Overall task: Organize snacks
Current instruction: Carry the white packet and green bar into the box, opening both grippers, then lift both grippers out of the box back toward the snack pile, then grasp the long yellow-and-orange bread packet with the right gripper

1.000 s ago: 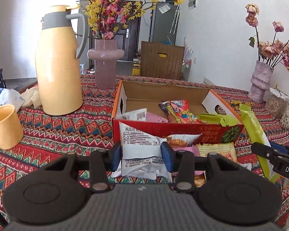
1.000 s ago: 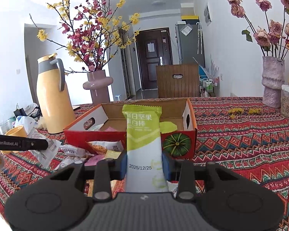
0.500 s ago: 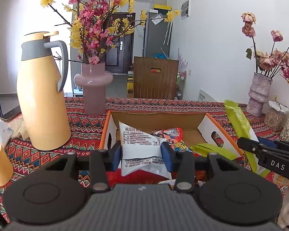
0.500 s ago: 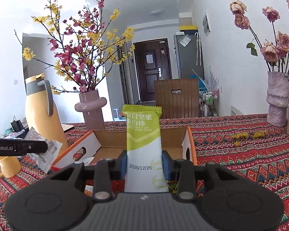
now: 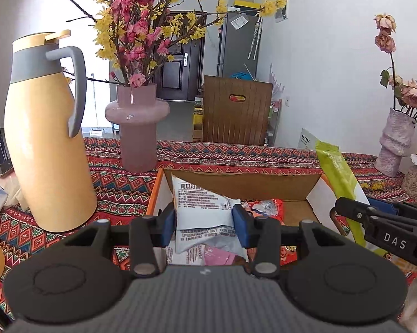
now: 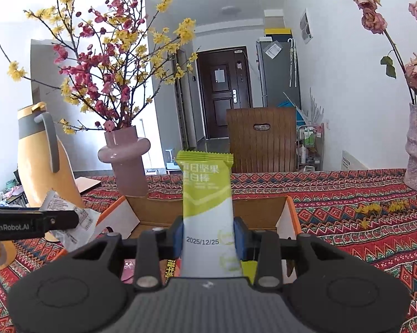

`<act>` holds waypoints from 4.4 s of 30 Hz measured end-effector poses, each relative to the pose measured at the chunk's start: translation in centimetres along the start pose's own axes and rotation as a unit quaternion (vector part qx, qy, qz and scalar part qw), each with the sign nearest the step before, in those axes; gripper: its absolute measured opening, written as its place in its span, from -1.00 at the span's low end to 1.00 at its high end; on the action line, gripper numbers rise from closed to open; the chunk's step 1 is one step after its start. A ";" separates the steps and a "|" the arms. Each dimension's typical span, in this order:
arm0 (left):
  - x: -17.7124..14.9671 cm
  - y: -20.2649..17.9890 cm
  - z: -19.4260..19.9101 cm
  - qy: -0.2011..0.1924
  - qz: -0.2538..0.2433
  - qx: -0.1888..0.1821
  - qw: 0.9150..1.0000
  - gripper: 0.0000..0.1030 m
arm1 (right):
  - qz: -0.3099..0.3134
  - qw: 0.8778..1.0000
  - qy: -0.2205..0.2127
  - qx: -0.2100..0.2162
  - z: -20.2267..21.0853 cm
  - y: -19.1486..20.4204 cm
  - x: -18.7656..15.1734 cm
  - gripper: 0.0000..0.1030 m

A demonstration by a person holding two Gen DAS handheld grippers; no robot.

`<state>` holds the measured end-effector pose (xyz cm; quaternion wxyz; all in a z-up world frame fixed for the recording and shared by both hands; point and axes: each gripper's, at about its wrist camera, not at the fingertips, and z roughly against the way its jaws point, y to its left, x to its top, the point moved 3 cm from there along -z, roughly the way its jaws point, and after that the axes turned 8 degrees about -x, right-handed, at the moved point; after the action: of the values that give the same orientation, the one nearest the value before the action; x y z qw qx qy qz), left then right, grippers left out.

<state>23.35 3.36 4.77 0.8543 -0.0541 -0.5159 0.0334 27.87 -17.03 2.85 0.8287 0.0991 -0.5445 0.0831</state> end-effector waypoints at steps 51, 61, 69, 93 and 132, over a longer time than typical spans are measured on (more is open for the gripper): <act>-1.7 1.2 -0.5 -0.043 0.023 0.007 0.999 1.00 | -0.041 0.998 -0.026 -0.032 0.3 -1.3 -1.5 1.00; -1.1 0.9 3.1 -0.055 0.027 0.012 0.998 1.00 | -0.031 0.998 -0.040 -0.031 2.5 -0.8 -0.4 1.00; -2.2 1.0 7.0 -0.063 0.018 0.019 0.998 1.00 | -0.029 0.998 -0.049 -0.024 6.5 0.0 -1.3 1.00; -10.1 3.5 11.6 -0.008 0.040 0.021 0.999 1.00 | -0.011 1.000 0.005 -0.019 13.4 1.4 -8.8 1.00; -13.4 4.9 11.0 0.039 0.060 0.006 0.997 1.00 | 0.019 0.992 0.126 -0.001 10.9 5.0 -15.9 0.36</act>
<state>7.37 7.32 -2.57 0.8705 -0.0811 -0.4780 0.0852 10.76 -15.44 -7.17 0.8891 0.0767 -0.4376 0.1096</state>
